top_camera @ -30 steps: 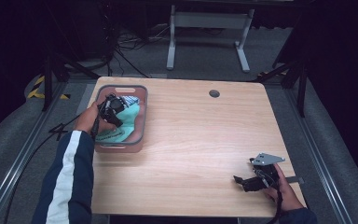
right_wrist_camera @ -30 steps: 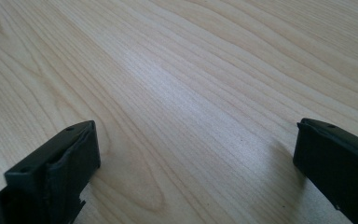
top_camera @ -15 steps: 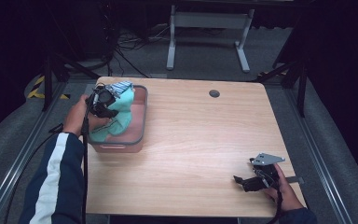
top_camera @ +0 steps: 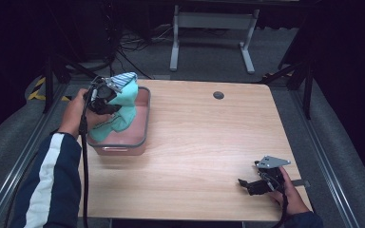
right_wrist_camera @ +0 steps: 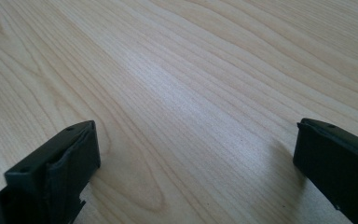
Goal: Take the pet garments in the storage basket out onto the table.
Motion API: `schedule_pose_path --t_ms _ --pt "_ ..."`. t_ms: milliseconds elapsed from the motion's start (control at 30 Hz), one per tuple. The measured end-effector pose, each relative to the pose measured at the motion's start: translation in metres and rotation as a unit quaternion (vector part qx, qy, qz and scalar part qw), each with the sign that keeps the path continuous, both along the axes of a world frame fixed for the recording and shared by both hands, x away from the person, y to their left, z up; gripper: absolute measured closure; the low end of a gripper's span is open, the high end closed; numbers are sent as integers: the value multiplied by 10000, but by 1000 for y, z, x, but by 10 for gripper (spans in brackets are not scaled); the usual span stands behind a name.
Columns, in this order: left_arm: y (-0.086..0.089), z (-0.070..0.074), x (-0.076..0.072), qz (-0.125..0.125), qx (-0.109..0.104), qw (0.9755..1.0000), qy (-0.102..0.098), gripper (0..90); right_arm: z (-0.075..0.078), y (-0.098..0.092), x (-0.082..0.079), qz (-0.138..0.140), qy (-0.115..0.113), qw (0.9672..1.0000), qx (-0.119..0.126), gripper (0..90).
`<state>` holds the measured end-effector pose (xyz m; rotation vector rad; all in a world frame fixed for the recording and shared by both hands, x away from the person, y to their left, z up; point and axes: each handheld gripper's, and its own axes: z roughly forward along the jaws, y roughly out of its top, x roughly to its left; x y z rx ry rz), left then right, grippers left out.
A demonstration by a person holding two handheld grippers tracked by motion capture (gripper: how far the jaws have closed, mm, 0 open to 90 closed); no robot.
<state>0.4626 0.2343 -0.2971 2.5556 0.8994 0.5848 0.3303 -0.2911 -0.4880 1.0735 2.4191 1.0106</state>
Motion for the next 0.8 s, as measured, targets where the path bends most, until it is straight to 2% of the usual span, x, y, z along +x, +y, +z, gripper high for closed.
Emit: schedule_pose_path --t_ms 33,333,367,633,800 --pt "-1 2 -1 -9 -71 10000 -60 800 0 0 0 -1 0 10000 2 6" --pt "-16 23 -4 -152 -103 9994 -278 802 0 0 0 0 -4 10000 -4 6" --pt "-18 25 -4 -191 -72 9995 -238 801 0 0 0 1 -5 10000 -6 6" --pt "-32 36 -6 -351 -40 9989 -302 801 0 0 0 2 -9 10000 -14 6" --pt "-40 41 -8 -453 -90 9984 -320 802 0 0 0 3 -7 10000 -15 6"
